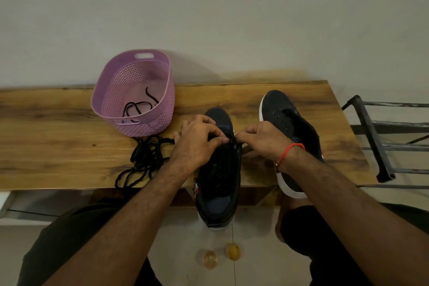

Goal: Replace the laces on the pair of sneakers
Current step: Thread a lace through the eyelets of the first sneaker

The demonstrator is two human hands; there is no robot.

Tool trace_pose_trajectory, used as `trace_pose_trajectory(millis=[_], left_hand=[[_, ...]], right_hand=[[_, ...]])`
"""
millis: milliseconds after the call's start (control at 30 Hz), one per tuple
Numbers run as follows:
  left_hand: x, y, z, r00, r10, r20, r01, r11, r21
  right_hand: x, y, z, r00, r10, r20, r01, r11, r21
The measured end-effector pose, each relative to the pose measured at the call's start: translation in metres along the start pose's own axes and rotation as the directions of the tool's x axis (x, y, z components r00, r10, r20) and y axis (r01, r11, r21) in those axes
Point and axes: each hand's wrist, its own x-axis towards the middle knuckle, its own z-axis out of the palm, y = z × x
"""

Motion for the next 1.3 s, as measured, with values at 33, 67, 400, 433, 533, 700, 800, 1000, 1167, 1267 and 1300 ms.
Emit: trace_pose_trajectory(millis=[33,67,400,433,533,700,800,1000,1167,1267,1300], left_hand=[[0.0,0.001,0.001,1.0,-0.001,-0.007,0.001,1.0,0.021],[-0.001,0.001,0.001,1.0,0.002,-0.012,-0.001,0.999,0.045],[-0.001,0.002,0.006,0.999,-0.047,-0.006,0.046,0.996,-0.073],[-0.001,0.001,0.007,0.999,-0.05,-0.014,0.048,0.996,-0.081],[-0.001,0.001,0.005,0.999,-0.042,-0.008,0.042,0.997,-0.071],[0.0,-0.007,-0.008,0.993,-0.09,0.083,0.091,0.996,-0.018],[-0.001,-0.014,-0.019,0.984,-0.126,0.128,0.122,0.992,0.033],[-0.006,-0.022,-0.025,0.982,-0.101,0.16,0.092,0.994,0.06],[-0.007,-0.023,-0.028,0.979,-0.139,0.146,0.129,0.989,0.074],[-0.007,-0.026,-0.029,0.979,-0.141,0.146,0.132,0.989,0.071],[-0.007,-0.027,-0.029,0.979,-0.142,0.147,0.132,0.989,0.07]], right_hand=[[0.0,0.0,0.0,1.0,0.004,0.005,-0.004,1.0,0.013],[0.0,0.0,0.0,1.0,0.005,0.011,-0.005,1.0,0.025],[0.001,0.005,0.0,1.0,-0.029,-0.006,0.029,0.999,0.028],[0.001,0.006,0.001,0.999,-0.042,-0.002,0.042,0.998,0.036],[0.003,0.009,0.005,0.999,-0.045,0.001,0.045,0.997,0.061],[0.007,0.004,0.007,0.989,0.003,-0.145,0.059,0.906,0.418],[0.006,-0.007,-0.008,0.985,0.012,-0.171,0.136,0.547,0.826],[0.007,0.001,-0.027,0.895,-0.442,-0.062,0.405,0.863,-0.301],[0.011,0.011,-0.014,0.886,-0.44,0.148,0.403,0.57,-0.716],[0.02,0.01,-0.041,0.824,-0.479,-0.303,0.174,0.723,-0.668],[0.021,0.009,-0.053,0.772,-0.466,-0.432,0.116,0.771,-0.626]])
